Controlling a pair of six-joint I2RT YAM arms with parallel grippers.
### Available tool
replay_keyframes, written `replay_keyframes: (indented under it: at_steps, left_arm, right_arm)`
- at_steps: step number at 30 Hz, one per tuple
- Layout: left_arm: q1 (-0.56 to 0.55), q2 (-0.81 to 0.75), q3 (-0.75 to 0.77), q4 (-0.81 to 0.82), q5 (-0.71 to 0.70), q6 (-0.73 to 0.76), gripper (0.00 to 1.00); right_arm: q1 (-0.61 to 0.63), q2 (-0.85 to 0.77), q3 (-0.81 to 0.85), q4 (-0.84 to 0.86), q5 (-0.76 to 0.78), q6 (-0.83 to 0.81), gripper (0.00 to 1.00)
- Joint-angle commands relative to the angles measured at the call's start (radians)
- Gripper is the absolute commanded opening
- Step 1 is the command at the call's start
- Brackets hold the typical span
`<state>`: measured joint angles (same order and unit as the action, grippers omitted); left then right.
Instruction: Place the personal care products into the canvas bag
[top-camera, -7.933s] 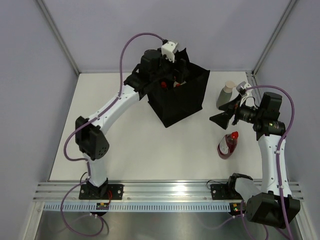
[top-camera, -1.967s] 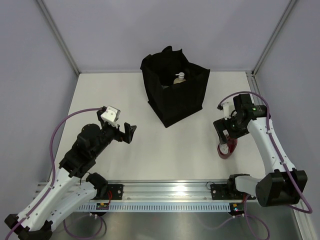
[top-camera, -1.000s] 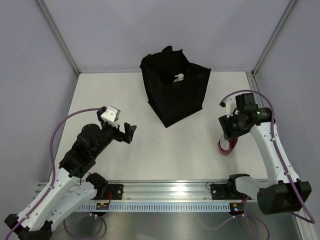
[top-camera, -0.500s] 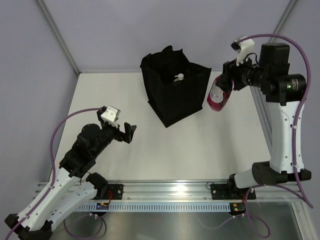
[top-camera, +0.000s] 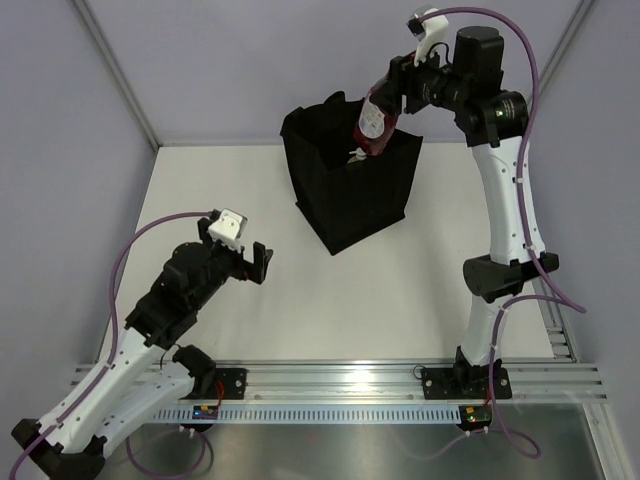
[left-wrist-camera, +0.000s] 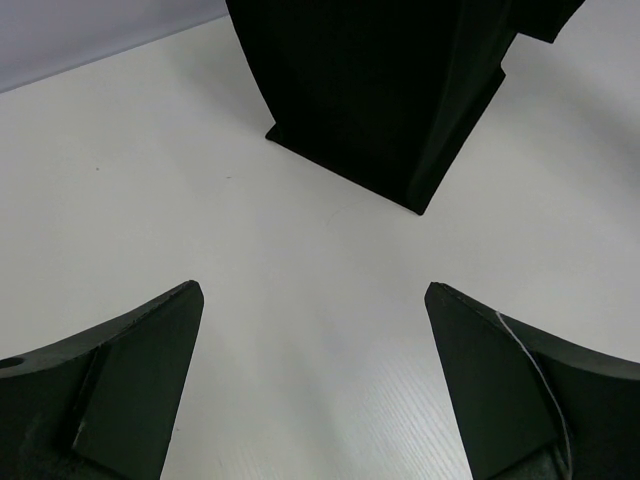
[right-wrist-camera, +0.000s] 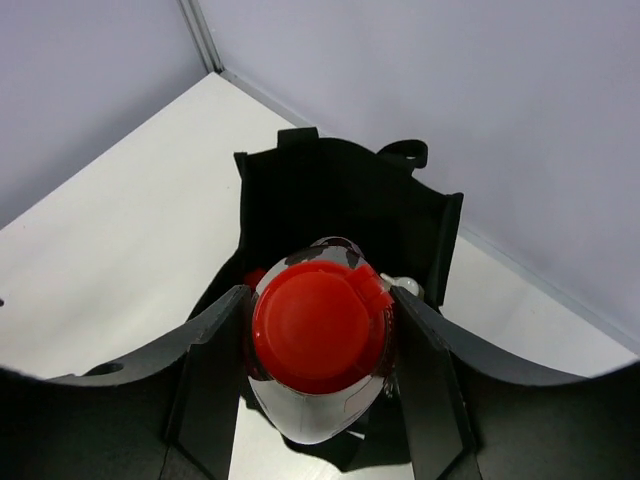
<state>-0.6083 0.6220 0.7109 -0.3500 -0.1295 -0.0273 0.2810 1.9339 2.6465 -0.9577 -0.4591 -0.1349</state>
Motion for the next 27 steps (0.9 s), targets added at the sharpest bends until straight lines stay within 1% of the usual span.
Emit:
replay_keyframes:
  at_steps: [1,5,8,10,13,16,18,20,22,25,27]
  left_arm:
    - [0.001,0.013,-0.001,0.040,-0.033,0.020,0.99]
    - [0.002,0.038,0.001,0.036,-0.029,0.020,0.99]
    - [0.002,0.045,0.002,0.032,-0.028,0.021,0.99]
    - [0.002,0.042,0.002,0.032,-0.030,0.021,0.99]
    - [0.002,0.033,0.001,0.032,-0.033,0.021,0.99]
    - [0.002,0.028,0.002,0.032,-0.029,0.020,0.99]
    - [0.001,0.027,0.005,0.031,-0.022,0.020,0.99]
    - [0.002,0.022,0.007,0.031,-0.016,0.020,0.99]
    - [0.002,0.015,0.006,0.028,-0.010,0.020,0.99]
    - [0.002,0.005,0.006,0.031,-0.005,0.020,0.99]
    - [0.002,0.001,0.005,0.031,-0.001,0.020,0.99]
  right_arm:
    - [0.010,-0.024,0.021,0.315,-0.009,0.072,0.00]
    - [0.027,0.051,0.056,0.434,0.033,0.092,0.00]
    - [0.044,0.137,0.114,0.459,0.088,0.055,0.00]
    - [0.046,0.167,0.112,0.468,0.112,0.035,0.00]
    - [0.046,0.162,0.029,0.482,0.129,-0.003,0.00]
    - [0.046,0.140,-0.069,0.450,0.120,-0.038,0.00]
    - [0.047,0.114,-0.161,0.445,0.128,-0.055,0.00]
    - [0.049,0.099,-0.232,0.450,0.197,-0.109,0.00]
    - [0.049,0.096,-0.250,0.441,0.273,-0.168,0.00]
    - [0.056,0.091,-0.258,0.401,0.316,-0.213,0.00]
    - [0.096,0.071,-0.295,0.378,0.323,-0.242,0.00]
